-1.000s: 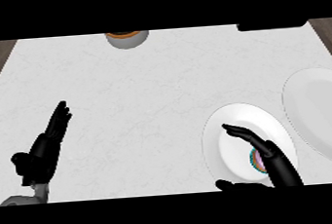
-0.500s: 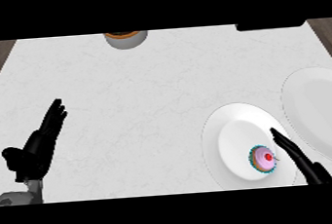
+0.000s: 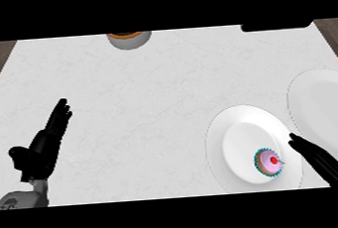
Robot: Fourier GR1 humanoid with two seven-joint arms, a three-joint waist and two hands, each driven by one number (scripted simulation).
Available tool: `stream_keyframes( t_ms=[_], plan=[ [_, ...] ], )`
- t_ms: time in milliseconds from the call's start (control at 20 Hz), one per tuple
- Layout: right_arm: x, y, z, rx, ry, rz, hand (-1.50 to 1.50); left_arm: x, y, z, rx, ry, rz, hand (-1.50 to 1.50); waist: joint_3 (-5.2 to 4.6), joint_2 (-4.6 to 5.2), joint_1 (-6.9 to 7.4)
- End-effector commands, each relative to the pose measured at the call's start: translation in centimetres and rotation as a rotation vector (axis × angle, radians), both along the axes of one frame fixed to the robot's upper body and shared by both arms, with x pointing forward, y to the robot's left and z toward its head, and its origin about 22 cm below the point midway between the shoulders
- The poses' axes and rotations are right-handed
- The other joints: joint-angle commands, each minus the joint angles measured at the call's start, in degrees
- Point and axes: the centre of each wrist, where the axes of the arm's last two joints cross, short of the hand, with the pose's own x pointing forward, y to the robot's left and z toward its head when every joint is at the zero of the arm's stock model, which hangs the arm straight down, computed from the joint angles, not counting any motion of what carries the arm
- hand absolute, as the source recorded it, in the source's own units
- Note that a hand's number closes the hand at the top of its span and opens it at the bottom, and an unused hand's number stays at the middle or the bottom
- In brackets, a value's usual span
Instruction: Pick the cupcake from the plate and place it in the plate
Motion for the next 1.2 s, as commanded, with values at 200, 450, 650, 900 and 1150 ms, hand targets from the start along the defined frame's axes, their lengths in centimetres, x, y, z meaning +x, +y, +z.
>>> stream_keyframes(
  t_ms=[200, 450, 650, 900, 1150],
  plan=[
    [1.7, 0.6, 1.5, -0.176, 0.178, -0.053, -1.5, -1.4, 2.0, -0.9, 0.002, 0.006, -0.022, 0.0, 0.09, 0.05, 0.77],
    [2.4, 1.6, 1.7, -0.229, 0.208, -0.072, -1.5, -0.6, 0.3, -0.5, -0.021, -0.005, -0.01, 0.0, 0.11, 0.0, 0.4],
    [2.0, 2.4, -1.0, -0.323, 0.239, -0.077, -1.5, 0.1, -0.9, -0.2, -0.009, -0.005, 0.008, 0.0, 0.13, -0.02, 0.35],
    [4.4, 1.9, -2.4, -0.316, 0.275, -0.053, -1.5, -1.3, 0.7, -0.4, -0.004, 0.011, -0.021, 0.0, 0.13, 0.01, 0.51],
    [6.0, 3.5, -4.5, -0.335, 0.282, -0.062, -1.5, -1.2, -0.8, -3.0, 0.006, 0.009, -0.02, 0.0, 0.12, 0.07, 0.51]
  ],
)
